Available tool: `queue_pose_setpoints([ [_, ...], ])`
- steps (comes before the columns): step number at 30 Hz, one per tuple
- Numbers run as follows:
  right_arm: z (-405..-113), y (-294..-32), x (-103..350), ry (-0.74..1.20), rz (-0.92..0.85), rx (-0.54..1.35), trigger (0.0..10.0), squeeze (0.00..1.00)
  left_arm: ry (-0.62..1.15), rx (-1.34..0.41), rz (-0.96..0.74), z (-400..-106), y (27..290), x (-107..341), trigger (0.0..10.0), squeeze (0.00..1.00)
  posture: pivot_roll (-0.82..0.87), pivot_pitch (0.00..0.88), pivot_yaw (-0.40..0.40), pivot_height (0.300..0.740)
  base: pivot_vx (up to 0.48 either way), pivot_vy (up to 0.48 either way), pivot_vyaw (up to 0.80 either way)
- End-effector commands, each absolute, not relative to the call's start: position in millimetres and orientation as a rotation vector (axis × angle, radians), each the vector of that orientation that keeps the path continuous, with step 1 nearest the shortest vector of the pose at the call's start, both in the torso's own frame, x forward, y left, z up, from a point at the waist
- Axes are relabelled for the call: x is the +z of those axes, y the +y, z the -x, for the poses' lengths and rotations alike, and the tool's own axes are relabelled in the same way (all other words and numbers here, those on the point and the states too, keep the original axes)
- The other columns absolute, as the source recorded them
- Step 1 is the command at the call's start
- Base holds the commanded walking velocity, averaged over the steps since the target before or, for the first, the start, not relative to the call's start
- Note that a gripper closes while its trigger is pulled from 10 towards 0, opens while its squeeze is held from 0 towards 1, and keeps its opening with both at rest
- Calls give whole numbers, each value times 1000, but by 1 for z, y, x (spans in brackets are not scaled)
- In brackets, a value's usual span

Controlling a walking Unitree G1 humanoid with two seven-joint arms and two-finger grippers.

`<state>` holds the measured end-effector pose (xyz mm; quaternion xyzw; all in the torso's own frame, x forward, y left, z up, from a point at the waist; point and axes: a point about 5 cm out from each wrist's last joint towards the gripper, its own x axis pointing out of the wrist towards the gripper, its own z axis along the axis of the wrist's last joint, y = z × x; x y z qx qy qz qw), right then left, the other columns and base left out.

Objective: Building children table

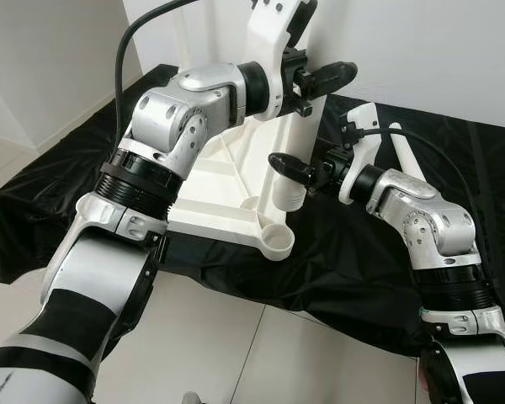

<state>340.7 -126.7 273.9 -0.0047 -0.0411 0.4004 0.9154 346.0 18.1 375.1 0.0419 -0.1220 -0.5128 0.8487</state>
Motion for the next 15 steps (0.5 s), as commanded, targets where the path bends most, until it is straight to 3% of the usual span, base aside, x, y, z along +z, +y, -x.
queue_pose_setpoints([
  [1, -342, -128, 279, -106, 20, 824, 10000, 0, -301, -1357, -153, -330, 13, 385, 10000, 0, -94, 88, 36, 740, 0, 0, 0],
  [3, -343, -129, 280, -114, 22, 816, 10000, 0, -301, -1354, -155, -331, 14, 385, 10000, 0, -95, 87, 38, 740, 0, 0, 0],
  [4, -343, -130, 281, -116, 22, 814, 9020, 0, -300, -1353, -154, -332, 14, 385, 10000, 0, -95, 87, 38, 740, 0, 0, 0],
  [5, -343, -130, 281, -123, 19, 809, 5608, 0, -301, -1352, -153, -332, 14, 385, 10000, 0, -94, 86, 40, 740, 0, 0, 0],
  [7, -343, -130, 281, -127, 18, 806, 5608, 0, -302, -1352, -153, -332, 14, 385, 10000, 0, -94, 86, 40, 740, 0, 0, 0],
  [8, -343, -130, 282, -130, 12, 806, 8118, 0, -303, -1353, -153, -332, 14, 385, 10000, 0, -94, 85, 41, 740, 0, 0, 0],
  [12, -343, -129, 281, -137, 7, 806, 8392, 0, -304, -1354, -151, -333, 15, 386, 10000, 0, -94, 84, 43, 740, 0, 0, 0],
  [13, -343, -128, 281, -148, 0, 807, 8863, 0, -305, -1355, -151, -333, 14, 386, 10000, 0, -93, 84, 44, 740, 0, 0, 0],
  [15, -344, -127, 282, -154, -6, 807, 8667, 0, -306, -1356, -151, -334, 14, 386, 10000, 0, -94, 83, 45, 740, 0, 0, 0],
])
